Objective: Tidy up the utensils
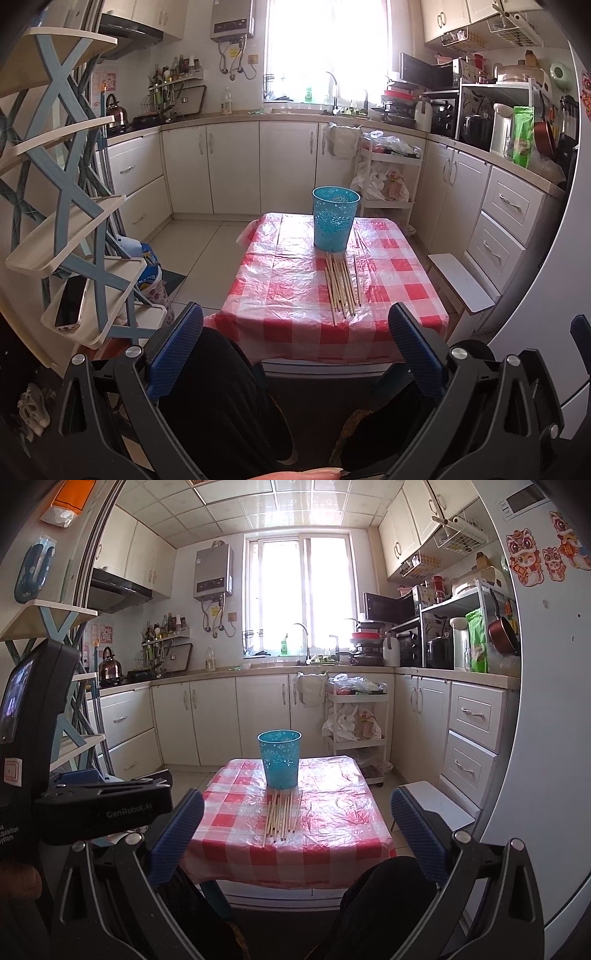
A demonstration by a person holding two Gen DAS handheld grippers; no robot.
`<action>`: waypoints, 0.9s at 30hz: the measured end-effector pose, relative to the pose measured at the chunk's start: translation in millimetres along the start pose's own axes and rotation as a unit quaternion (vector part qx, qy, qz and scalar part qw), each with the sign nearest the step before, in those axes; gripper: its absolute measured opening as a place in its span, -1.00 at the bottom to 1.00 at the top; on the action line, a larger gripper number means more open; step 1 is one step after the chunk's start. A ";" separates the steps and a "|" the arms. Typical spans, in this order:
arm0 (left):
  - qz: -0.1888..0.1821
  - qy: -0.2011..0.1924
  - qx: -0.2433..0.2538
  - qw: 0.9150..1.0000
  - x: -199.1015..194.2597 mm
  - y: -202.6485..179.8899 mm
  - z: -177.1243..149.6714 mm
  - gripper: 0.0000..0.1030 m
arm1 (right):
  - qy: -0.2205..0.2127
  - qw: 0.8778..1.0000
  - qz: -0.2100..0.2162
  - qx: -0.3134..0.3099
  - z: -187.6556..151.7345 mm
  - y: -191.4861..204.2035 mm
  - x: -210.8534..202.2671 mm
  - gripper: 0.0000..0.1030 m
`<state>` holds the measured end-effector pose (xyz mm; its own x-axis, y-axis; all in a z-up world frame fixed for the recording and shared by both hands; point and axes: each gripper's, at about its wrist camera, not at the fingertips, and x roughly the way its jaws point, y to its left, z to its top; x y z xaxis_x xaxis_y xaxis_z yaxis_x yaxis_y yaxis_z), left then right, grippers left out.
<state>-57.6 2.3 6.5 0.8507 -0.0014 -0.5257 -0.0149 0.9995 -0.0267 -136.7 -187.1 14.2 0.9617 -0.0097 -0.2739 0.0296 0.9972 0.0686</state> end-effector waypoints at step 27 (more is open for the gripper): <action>-0.002 -0.005 0.001 1.000 -1.6 2.2 3.8 0.88 | -0.001 1.000 0.006 -0.009 -1.8 7.6 3.0 0.90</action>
<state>-57.0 4.6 10.5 0.8556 -0.0053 -0.5176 -0.0104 0.9996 -0.0274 -134.1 -179.4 12.1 0.9626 0.0015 -0.2709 0.0139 0.9984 0.0550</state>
